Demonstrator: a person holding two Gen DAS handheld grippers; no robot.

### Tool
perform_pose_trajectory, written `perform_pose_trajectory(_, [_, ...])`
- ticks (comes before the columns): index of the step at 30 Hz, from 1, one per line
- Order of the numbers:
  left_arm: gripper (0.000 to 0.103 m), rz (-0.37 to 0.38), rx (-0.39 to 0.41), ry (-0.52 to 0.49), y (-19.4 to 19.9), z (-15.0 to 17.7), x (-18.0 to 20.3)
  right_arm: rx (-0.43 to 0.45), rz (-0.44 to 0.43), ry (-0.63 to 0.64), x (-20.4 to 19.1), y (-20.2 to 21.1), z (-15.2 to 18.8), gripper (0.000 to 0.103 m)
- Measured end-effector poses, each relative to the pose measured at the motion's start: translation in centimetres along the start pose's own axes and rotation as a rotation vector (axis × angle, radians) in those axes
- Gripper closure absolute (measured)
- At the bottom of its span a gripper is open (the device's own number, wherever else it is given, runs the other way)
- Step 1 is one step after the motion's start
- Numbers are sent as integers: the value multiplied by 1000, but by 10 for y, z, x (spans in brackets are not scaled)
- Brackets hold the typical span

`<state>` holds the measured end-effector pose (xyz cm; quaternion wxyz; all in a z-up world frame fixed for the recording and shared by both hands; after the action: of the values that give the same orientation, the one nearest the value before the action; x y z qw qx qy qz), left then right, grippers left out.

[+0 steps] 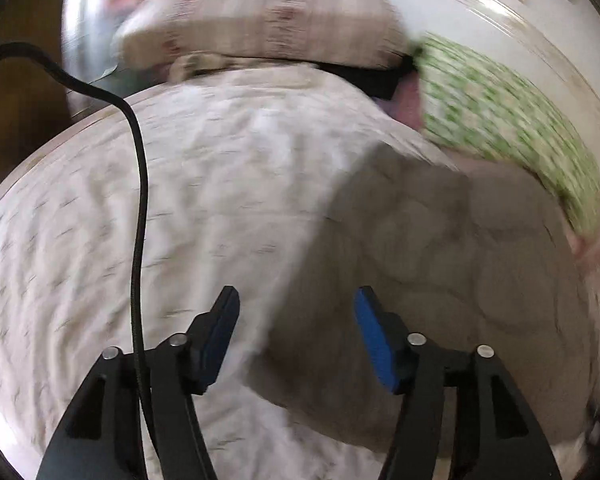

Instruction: Fold large clothes

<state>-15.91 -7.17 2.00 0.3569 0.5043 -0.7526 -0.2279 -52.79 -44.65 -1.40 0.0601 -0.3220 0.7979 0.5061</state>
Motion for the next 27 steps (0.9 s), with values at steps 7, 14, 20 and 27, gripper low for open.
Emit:
perform_pose_trajectory(7, [40,7,110,37,19,-20,-2,189,64,-212,37,51,-17,35])
perform_pose_trajectory(14, [40,129,152,-381,19,18,135,290,-68,334,-107,43,10,32])
perform_pose_trajectory(20, [33,75,87,-527,-13,53,170,181,0,530,-145,-24,41,31])
perform_pose_trajectory(27, [27,27,79,-518,-32,60,166,134,20,542,-137,-44,42,27])
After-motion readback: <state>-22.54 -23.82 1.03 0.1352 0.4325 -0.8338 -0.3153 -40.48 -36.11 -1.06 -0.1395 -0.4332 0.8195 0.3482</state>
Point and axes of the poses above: each gripper's, at about its wrist camera, not at the fingertips, and y roughly against the way its jaws point, x to its right, z to its underside, the point moved 10 cm from there along -y, roughly the way its jaws point, and after that the axes turned 4 degrees about z, right-handed, at the moved point
